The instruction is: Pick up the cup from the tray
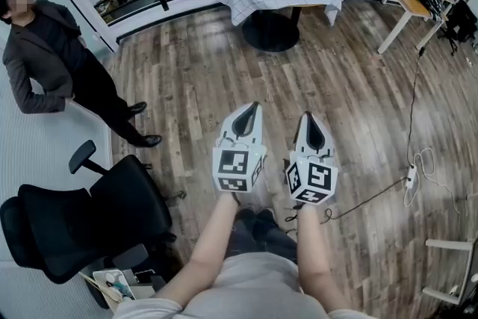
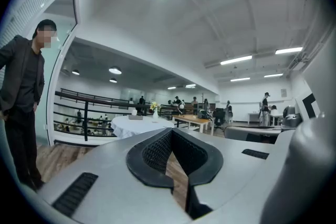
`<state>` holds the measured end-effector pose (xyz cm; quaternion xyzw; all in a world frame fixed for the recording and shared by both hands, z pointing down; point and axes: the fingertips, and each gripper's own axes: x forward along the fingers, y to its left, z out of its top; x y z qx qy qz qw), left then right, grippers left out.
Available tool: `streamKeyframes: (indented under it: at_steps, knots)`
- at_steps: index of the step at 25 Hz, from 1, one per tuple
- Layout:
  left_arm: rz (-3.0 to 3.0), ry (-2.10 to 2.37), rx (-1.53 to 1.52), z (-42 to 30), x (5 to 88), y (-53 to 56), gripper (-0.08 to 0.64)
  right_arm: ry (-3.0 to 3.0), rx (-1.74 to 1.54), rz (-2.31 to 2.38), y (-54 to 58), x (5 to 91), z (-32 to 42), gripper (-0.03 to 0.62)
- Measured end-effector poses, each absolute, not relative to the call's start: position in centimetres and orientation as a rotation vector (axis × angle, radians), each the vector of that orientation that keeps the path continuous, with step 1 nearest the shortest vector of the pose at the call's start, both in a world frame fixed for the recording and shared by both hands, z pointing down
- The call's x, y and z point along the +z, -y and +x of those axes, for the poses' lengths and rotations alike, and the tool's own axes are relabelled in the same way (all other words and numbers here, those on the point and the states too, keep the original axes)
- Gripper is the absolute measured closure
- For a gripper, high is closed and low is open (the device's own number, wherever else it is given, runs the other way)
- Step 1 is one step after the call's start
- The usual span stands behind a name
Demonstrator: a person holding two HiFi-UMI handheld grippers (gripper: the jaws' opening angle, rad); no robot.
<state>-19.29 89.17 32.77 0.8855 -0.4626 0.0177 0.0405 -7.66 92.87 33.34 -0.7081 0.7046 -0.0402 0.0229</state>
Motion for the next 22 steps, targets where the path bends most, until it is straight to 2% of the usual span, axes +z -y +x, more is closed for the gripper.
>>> streamKeyframes:
  at_steps: [22]
  knots:
    - [2.688,1.489,0.062,-14.9,33.1,-84.6,0.554,-2.169,-0.145,-2.124,-88.1,33.6,-0.6,0.584]
